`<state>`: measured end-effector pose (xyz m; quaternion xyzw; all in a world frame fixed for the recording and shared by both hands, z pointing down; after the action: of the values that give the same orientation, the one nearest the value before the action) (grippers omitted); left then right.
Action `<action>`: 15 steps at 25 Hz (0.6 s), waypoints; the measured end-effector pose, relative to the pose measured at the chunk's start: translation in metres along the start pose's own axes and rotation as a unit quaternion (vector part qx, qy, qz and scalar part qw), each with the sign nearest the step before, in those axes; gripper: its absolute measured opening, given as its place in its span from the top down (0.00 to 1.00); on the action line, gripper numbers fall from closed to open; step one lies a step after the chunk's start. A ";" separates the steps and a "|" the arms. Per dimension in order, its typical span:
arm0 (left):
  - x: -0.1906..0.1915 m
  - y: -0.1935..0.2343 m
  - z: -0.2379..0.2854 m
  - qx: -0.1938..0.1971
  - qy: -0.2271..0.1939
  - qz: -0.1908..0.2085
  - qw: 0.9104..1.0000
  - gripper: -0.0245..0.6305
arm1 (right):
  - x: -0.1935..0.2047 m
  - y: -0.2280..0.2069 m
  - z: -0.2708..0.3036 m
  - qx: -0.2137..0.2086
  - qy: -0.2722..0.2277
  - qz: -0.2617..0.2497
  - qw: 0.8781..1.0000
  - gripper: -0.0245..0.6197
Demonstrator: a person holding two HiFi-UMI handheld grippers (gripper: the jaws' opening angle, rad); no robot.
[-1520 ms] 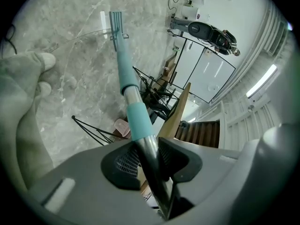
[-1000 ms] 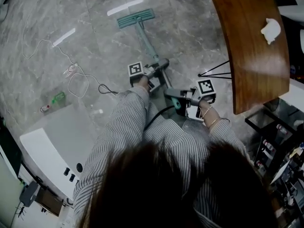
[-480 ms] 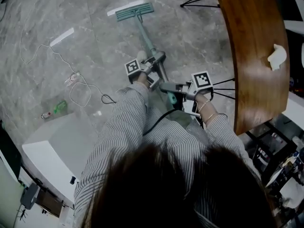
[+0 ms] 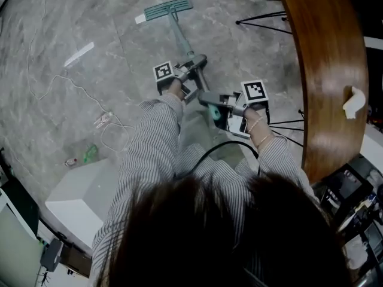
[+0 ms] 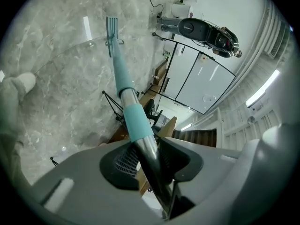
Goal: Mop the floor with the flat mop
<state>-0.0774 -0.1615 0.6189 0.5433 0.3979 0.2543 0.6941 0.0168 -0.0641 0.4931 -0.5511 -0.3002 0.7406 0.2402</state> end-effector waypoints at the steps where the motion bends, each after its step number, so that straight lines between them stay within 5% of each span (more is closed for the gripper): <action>1: -0.018 -0.005 0.005 -0.008 0.004 0.005 1.000 0.76 | -0.011 0.012 0.009 0.000 -0.002 -0.001 1.000 0.74; 8: -0.136 -0.021 0.039 -0.053 0.001 0.039 0.998 0.76 | -0.082 0.083 0.070 -0.026 -0.031 0.013 0.999 0.74; 15: -0.174 -0.031 0.066 -0.080 0.019 0.058 0.995 0.76 | -0.117 0.108 0.079 0.003 -0.060 0.015 0.998 0.76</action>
<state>-0.1222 -0.3434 0.6437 0.5029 0.3572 0.3360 0.7117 -0.0295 -0.2344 0.5120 -0.5094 -0.3041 0.7765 0.2122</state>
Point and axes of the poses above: the fingertips, and each gripper's own axes: z forward along the fingers, y to its left, x out of its underside, the point moved 7 cm from there along -z, backward along the fingers, and after that the axes turned 13 degrees about z, right-handed, at the moved point
